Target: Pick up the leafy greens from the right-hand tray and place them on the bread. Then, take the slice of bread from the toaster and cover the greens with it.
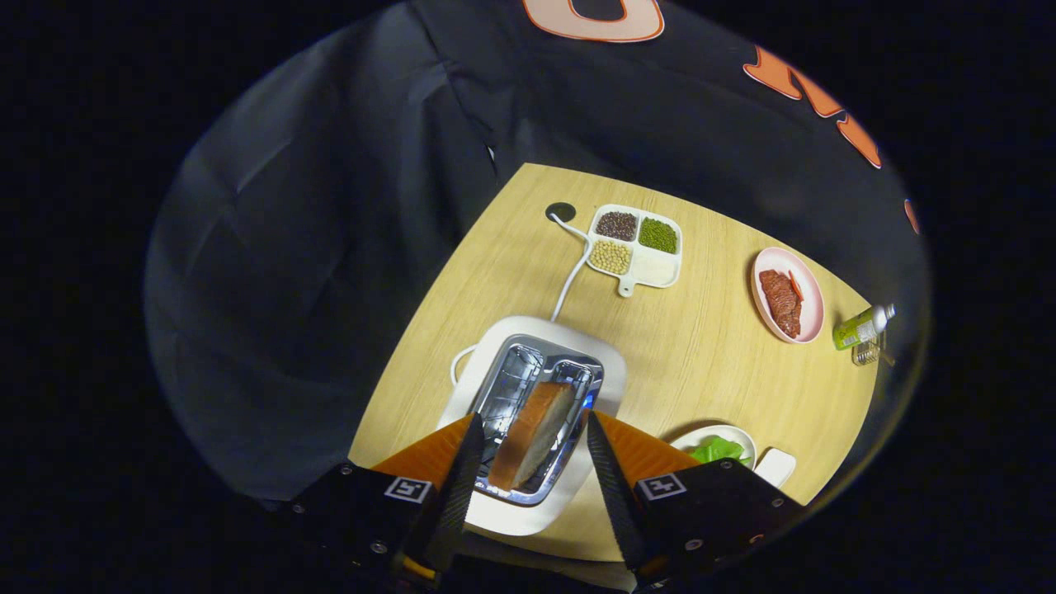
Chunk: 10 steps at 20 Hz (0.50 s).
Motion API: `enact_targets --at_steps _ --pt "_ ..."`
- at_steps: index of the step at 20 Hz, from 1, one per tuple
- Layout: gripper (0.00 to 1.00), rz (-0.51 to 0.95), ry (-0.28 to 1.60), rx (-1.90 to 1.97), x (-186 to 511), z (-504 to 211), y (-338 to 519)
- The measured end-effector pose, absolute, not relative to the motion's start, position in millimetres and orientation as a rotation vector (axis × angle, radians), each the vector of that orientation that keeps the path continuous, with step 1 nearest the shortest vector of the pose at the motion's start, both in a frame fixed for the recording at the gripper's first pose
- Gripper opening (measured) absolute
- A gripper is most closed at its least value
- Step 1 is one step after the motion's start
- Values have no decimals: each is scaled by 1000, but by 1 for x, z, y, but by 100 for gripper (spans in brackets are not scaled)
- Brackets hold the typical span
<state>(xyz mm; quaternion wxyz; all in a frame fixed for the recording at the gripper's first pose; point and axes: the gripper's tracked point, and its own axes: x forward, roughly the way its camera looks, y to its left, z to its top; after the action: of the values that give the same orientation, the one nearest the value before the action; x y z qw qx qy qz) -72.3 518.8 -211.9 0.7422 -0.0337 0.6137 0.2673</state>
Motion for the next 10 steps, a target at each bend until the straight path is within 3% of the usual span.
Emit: enact_targets --at_steps 1,5,8,10 --pt "73 579 1359 -79 -74 -214 518" --pt "40 569 1479 -11 -92 -219 520" --pt "20 569 1455 -3 -83 -221 518" --pt "14 578 1427 39 -83 -215 519"
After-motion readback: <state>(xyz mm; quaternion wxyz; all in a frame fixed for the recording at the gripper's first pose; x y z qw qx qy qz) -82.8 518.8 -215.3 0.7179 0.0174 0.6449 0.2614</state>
